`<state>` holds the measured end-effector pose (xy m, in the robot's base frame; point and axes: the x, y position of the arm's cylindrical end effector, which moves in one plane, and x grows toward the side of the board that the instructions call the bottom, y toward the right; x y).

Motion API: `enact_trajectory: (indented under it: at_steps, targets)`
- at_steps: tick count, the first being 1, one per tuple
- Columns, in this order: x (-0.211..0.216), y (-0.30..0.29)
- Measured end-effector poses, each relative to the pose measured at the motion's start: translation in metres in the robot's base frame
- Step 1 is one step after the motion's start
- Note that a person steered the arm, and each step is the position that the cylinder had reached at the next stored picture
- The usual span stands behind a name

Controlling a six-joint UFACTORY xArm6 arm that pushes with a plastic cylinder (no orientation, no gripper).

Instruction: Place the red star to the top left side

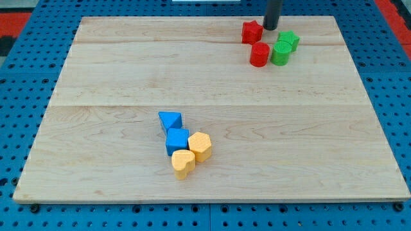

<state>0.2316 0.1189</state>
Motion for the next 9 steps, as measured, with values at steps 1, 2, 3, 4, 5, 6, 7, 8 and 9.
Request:
enact_trajectory:
  at_steps: [1, 2, 3, 4, 5, 6, 7, 8, 9]
  targets:
    - [0.009, -0.068]
    - [0.016, -0.086]
    - [0.030, -0.037]
    - [0.046, -0.094]
    - [0.043, -0.184]
    - [0.036, -0.219]
    - [0.069, -0.198]
    - [0.049, -0.242]
    - [0.018, -0.267]
